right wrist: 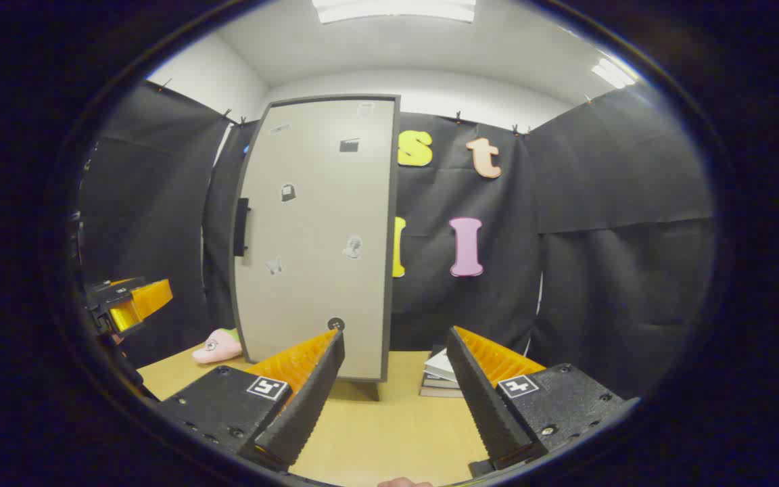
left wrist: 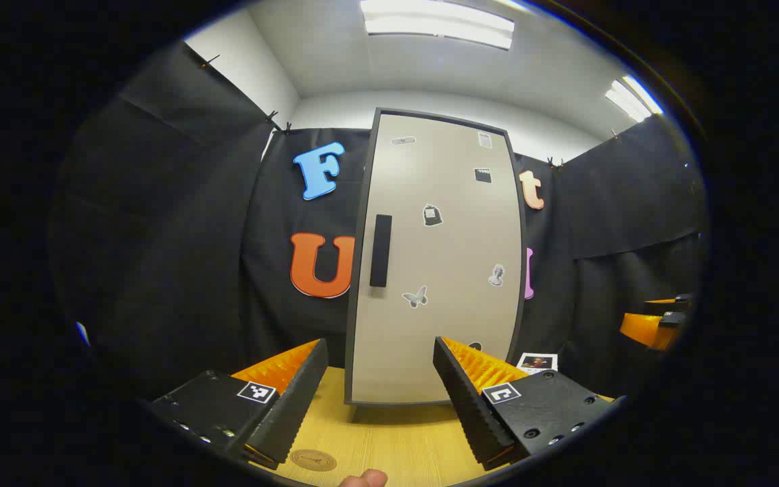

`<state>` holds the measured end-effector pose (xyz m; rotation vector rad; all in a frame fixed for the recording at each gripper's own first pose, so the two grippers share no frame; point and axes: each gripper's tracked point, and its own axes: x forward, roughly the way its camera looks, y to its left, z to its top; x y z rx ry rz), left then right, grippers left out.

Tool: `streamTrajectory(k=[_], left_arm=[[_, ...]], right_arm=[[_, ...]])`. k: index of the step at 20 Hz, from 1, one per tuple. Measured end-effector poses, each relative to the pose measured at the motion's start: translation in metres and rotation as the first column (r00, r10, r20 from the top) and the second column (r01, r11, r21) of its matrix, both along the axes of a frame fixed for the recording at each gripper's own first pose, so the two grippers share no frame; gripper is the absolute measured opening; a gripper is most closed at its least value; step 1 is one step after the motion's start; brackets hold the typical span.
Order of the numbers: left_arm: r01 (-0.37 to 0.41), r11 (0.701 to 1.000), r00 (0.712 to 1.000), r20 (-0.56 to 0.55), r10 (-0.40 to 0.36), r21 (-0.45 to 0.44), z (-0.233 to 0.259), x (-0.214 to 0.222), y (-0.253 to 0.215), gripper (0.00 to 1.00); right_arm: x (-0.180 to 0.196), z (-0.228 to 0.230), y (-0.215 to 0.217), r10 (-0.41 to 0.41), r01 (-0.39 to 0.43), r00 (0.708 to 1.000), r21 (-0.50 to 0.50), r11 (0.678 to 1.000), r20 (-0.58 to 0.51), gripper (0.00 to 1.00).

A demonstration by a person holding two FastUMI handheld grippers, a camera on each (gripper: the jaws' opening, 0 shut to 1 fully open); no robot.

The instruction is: Open the cabinet door with the right hand, grasp the bottle in the cabinet with the left hand and place it on the coaster, then close the cabinet door with the right hand.

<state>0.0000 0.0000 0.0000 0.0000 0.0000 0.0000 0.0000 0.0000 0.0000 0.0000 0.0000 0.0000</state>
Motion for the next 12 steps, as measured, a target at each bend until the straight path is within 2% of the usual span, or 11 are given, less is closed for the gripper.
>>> streamTrajectory(k=[4,5,12], left_arm=[[-0.011,1.000,1.000,-0.011,0.011,0.003,-0.003,-0.008,0.003,0.95],[-0.013,1.000,1.000,-0.008,0.013,0.006,-0.003,-0.009,0.003,0.95],[0.005,1.000,1.000,0.016,-0.005,0.016,0.002,-0.010,-0.005,0.95]], right_arm=[[0.001,0.007,0.029,0.106,-0.108,0.994,0.078,0.991,0.027,0.96],[0.000,0.009,0.029,0.111,-0.113,0.993,0.094,0.989,0.034,0.98],[-0.007,0.018,0.014,0.064,-0.071,0.995,0.083,0.994,0.083,0.98]])
